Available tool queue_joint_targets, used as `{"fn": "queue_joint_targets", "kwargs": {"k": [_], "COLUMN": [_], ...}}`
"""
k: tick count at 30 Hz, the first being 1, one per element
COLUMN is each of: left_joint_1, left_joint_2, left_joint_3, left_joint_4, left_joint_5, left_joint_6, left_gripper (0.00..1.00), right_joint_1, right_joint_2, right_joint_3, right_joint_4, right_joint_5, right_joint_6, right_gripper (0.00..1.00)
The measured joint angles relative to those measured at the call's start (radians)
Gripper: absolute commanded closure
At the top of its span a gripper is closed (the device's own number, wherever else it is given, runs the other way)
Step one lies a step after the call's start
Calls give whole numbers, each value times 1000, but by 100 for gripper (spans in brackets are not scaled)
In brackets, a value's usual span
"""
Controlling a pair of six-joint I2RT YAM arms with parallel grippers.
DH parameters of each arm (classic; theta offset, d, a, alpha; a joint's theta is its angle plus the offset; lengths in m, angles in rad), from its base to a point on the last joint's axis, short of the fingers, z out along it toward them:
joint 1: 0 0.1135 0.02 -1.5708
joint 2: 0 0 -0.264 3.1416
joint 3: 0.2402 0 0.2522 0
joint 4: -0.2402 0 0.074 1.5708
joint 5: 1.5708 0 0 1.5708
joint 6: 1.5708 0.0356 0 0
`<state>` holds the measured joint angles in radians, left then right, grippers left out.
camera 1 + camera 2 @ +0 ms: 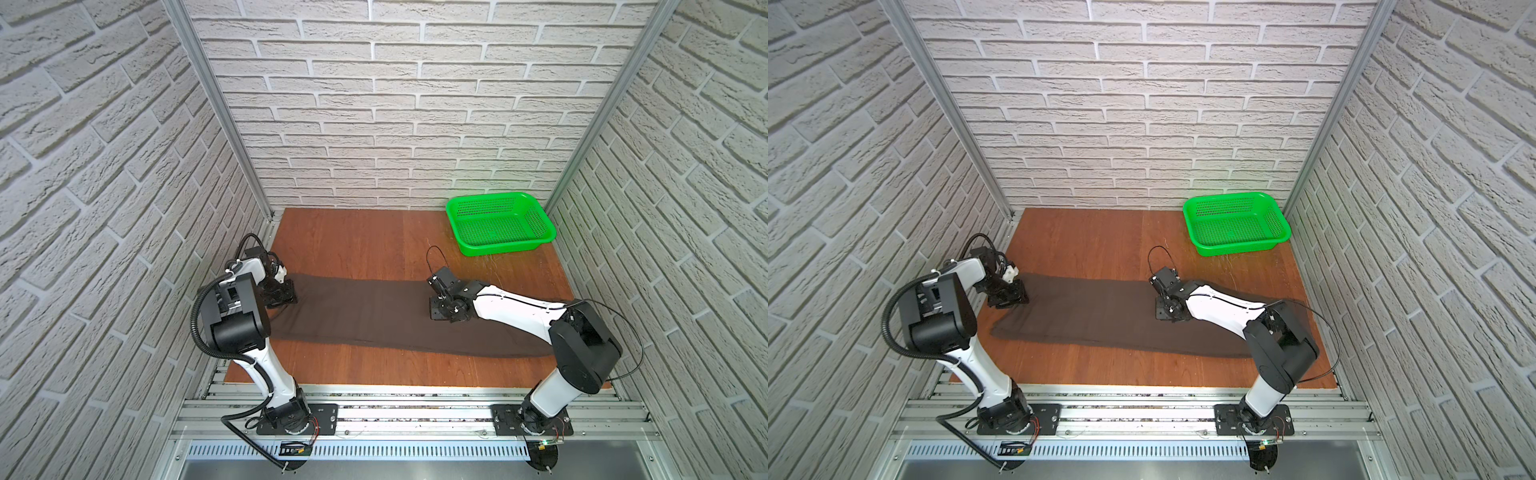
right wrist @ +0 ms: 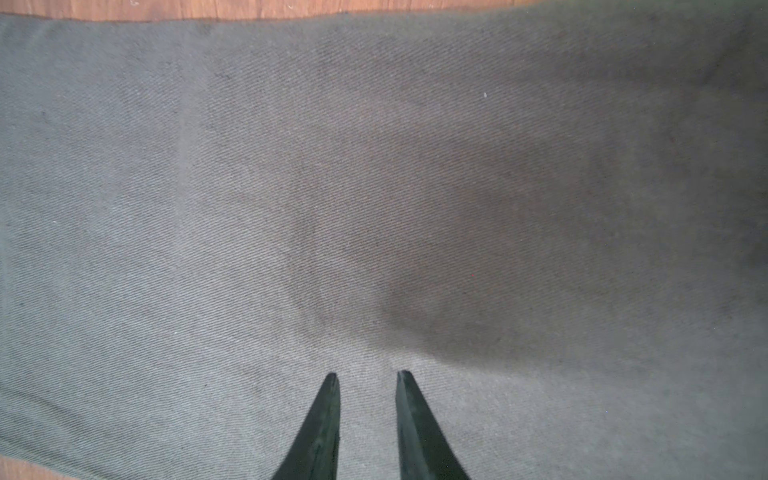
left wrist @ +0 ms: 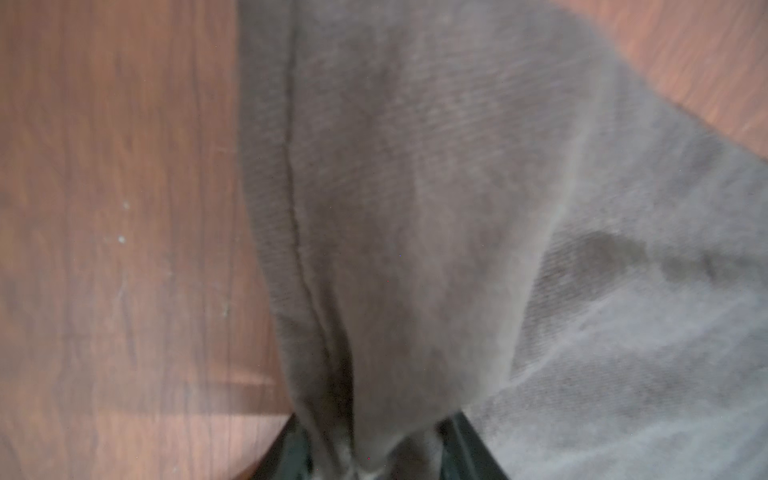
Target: Fold and stack the trousers
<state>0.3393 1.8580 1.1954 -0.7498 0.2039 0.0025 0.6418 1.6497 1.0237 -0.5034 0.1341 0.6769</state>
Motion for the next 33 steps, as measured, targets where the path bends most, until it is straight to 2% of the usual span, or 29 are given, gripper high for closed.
{"fn": "queue_joint_targets", "kwargs": {"k": [4,13,26,33], "left_joint_1": [-5,13,116,81], "left_joint_2": [-1,-62,-84,-79], "left_joint_3": [-9,-7,293,307], "left_joint_4": [-1,-29,-133,-198], "left_joint_5": [17,-40,-320,-300], "left_joint_6": [-13,-53,-56,-59], "left_gripper": [100,100,100,100], "right_joint_1": [0,0,-37,-71], "right_joint_2": [0,0,-6,-18], "right_joint_3": [0,0,31,31], "right_joint_4": [2,-4,-35,-48], "right_joint_5": [0,7,22,25], "right_joint_6": [-1,-5,-23,-30], "right_gripper": [74,74,73,73]}}
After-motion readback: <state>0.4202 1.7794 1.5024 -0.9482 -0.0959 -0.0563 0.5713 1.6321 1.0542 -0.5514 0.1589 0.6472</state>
